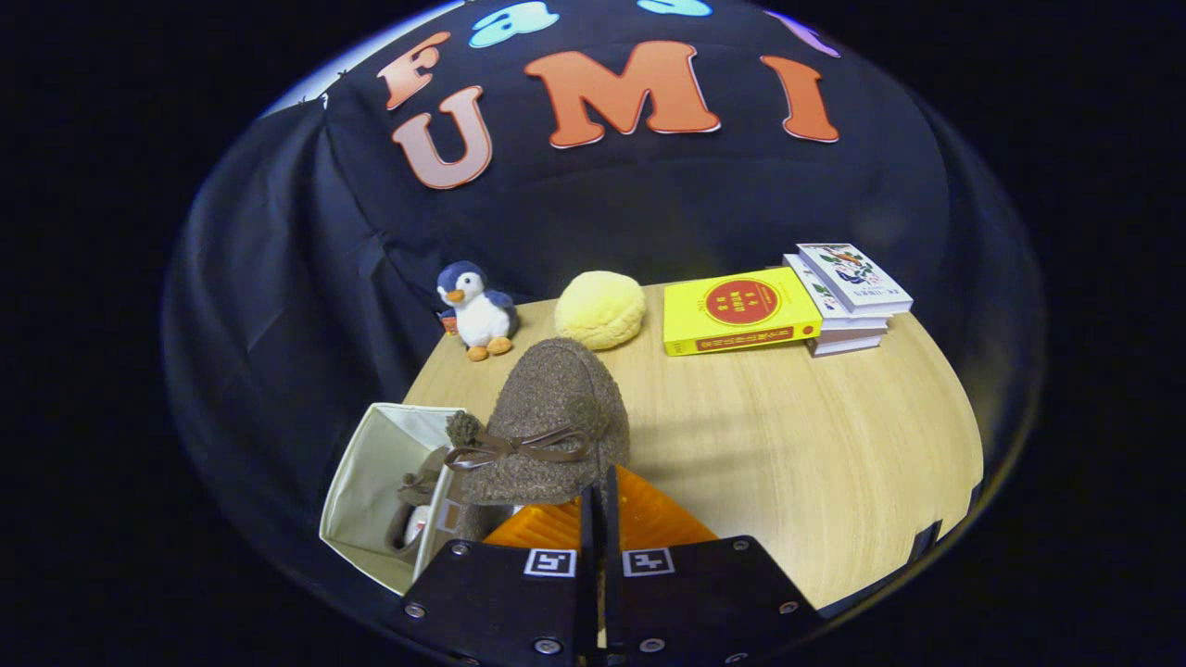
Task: Open the storage box then place both shoes into the box .Put the left shoe in first, then the right shoe, with the right side of both shoes facing outward in a uniform manner.
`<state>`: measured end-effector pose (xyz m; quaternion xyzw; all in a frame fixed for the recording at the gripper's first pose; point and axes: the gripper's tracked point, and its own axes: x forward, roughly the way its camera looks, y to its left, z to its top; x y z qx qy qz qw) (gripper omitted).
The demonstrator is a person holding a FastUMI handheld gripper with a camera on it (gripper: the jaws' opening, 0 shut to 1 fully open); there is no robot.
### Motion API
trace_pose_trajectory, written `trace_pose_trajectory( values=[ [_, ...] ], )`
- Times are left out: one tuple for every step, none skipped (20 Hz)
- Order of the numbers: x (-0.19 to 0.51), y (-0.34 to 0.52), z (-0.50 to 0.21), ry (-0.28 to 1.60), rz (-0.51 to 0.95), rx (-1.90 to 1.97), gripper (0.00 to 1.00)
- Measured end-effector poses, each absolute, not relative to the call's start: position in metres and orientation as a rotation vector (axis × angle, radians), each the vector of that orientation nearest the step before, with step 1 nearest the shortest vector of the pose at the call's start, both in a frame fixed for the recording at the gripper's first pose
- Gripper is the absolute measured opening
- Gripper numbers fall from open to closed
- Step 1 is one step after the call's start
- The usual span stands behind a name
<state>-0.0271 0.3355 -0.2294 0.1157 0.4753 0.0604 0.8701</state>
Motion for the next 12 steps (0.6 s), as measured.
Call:
trace_pose_trajectory(
  values=[
    [-0.028, 0.35, -0.226, 0.995, 0.142, 0.243, 0.04],
    [-0.028, 0.365, -0.223, 0.993, 0.16, 0.245, 0.04],
    [-0.028, 0.381, -0.22, 0.992, 0.179, 0.244, 0.04],
    [-0.029, 0.395, -0.218, 0.997, 0.195, 0.246, 0.04],
    [-0.029, 0.408, -0.216, 0.998, 0.207, 0.248, 0.04],
    [-0.029, 0.42, -0.212, 1.0, 0.219, 0.255, 0.04],
    [-0.029, 0.432, -0.21, 0.998, 0.228, 0.261, 0.04],
    [-0.028, 0.443, -0.207, 0.998, 0.236, 0.266, 0.04],
    [-0.027, 0.453, -0.206, 0.996, 0.243, 0.268, 0.04],
    [-0.026, 0.463, -0.205, 0.997, 0.252, 0.264, 0.04],
    [-0.028, 0.472, -0.205, 1.001, 0.258, 0.257, 0.04],
    [-0.03, 0.481, -0.208, 1.005, 0.267, 0.248, 0.04]
  ],
)
